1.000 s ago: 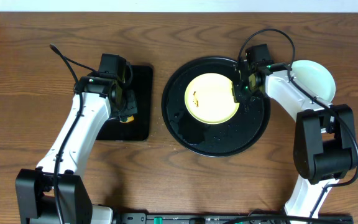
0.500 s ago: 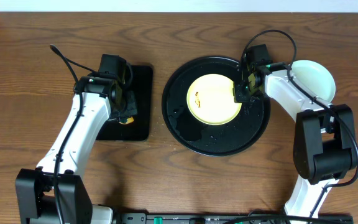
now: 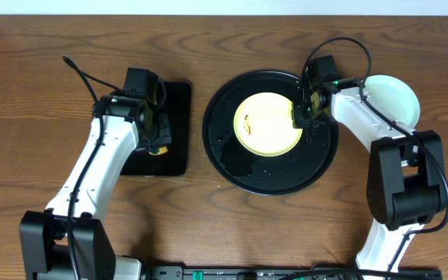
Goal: Clean dirty plates on tray and stack at the side
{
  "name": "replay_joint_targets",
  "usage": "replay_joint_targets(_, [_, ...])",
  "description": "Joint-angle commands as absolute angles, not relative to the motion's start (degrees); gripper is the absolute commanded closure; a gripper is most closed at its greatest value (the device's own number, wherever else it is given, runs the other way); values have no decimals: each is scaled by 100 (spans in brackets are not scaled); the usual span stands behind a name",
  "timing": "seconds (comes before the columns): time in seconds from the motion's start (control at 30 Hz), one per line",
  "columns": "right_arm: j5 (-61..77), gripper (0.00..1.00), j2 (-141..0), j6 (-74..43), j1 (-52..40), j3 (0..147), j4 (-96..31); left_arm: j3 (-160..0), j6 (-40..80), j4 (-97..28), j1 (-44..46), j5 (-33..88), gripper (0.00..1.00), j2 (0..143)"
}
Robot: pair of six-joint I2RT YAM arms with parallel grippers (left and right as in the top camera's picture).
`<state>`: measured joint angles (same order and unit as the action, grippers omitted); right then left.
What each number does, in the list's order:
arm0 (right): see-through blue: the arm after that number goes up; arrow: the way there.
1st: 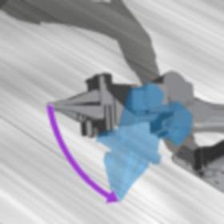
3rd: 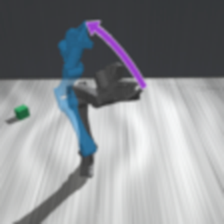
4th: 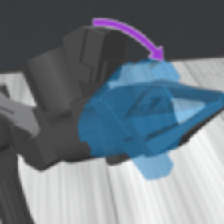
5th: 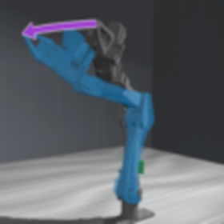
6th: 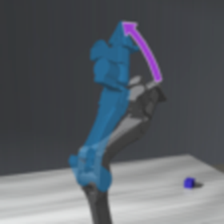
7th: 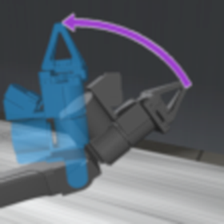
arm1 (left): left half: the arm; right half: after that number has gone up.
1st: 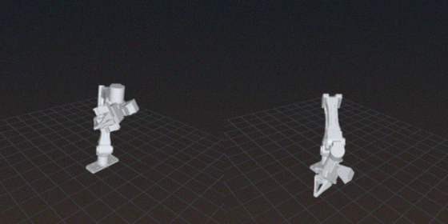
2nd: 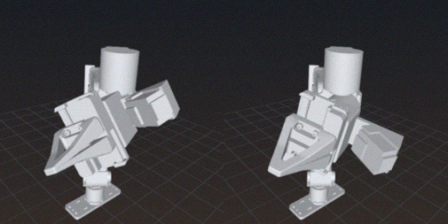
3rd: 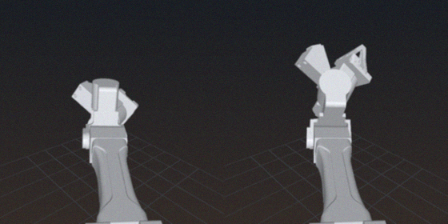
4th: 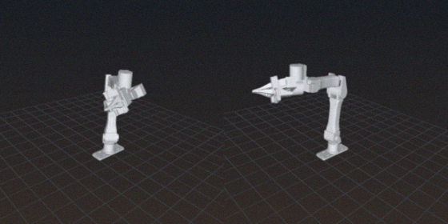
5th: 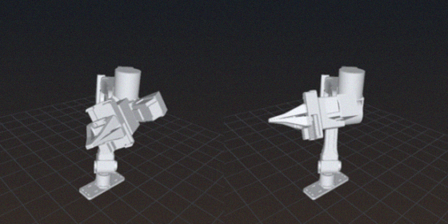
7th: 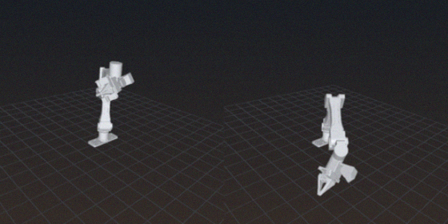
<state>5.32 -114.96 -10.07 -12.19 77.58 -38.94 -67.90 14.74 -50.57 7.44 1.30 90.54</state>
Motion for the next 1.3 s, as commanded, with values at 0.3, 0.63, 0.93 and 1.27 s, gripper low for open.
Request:
replay_joint_targets(0.3, [327, 97, -11509, -954, -1208, 7778, -3913, -6770, 1398, -4984, 742, 60, 85, 9067])
replay_joint_targets(0.63, [329, 95, -11509, -891, -1208, 7778, -3922, -6770, 1398, -4984, 742, 60, 89, 9067])
replay_joint_targets(0.93, [327, 94, -11509, -888, -1208, 7778, -3924, -6770, 1420, -5057, 746, 150, 90, 9067])
replay_joint_targets(1.27, [329, 93, -11509, -888, -1208, 7778, -3922, -6770, 1420, -5052, 746, 257, 92, 9067])
